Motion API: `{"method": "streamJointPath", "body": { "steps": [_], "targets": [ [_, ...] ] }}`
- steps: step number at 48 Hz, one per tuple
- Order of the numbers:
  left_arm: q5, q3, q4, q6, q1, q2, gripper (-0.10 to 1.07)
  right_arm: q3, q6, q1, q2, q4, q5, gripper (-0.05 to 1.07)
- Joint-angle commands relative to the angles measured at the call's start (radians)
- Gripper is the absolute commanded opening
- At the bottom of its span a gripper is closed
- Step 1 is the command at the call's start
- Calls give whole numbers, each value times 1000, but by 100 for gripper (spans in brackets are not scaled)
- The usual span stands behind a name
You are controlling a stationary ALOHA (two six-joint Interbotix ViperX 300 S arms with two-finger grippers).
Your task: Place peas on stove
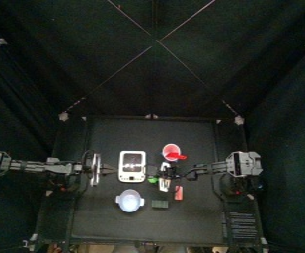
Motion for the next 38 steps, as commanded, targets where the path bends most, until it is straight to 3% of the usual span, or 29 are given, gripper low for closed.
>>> {"method": "streamJointPath", "body": {
  "steps": [1, 14, 23, 38],
  "targets": [
    [-9, -11, -2, 0, 2, 5, 32, -14, 2, -2, -43, 14, -18, 55],
    [-9, -6, -2, -2, 2, 5, 32, -63, 11, -26, -67, 158, -91, 55],
    [-9, -6, -2, 0, 2, 5, 32, -104, 100, -81, -71, 284, -124, 55],
    [-9, -6, -2, 0, 2, 5, 32, -117, 298, -153, -40, 284, -331, 55]
  ]
}}
